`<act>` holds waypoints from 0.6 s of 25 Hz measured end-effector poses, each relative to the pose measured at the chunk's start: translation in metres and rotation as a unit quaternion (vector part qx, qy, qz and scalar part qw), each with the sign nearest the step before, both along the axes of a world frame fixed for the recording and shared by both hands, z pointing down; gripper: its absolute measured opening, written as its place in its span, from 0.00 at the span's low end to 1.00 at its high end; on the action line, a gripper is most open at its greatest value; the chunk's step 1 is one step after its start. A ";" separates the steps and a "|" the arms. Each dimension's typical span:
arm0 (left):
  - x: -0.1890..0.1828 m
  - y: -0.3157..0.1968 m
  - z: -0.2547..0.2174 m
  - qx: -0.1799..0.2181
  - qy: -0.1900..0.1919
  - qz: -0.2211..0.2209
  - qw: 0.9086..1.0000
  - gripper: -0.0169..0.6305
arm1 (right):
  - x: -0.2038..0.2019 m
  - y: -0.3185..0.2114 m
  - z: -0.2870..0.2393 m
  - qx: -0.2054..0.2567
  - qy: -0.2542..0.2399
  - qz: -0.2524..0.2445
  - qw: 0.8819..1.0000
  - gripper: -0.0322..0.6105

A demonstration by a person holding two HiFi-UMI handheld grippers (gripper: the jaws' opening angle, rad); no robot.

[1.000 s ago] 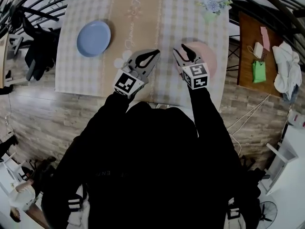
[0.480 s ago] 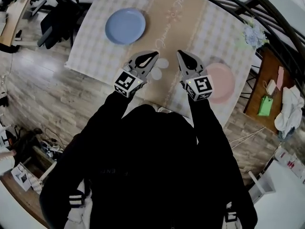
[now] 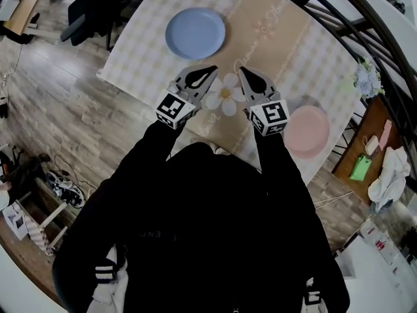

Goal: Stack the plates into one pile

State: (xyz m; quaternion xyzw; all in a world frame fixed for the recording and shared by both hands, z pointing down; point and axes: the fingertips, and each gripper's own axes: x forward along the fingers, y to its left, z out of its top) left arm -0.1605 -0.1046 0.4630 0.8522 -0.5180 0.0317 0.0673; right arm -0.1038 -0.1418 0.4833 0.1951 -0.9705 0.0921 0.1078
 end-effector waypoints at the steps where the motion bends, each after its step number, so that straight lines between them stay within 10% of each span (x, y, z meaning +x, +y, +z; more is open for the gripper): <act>1: -0.006 -0.001 0.002 -0.001 0.002 -0.004 1.000 0.06 | -0.008 -0.001 0.001 0.000 -0.001 -0.002 1.000 0.06; 15: -0.072 -0.030 0.033 -0.005 0.019 -0.019 1.000 0.06 | -0.084 -0.034 0.060 -0.079 0.020 0.023 0.996 0.06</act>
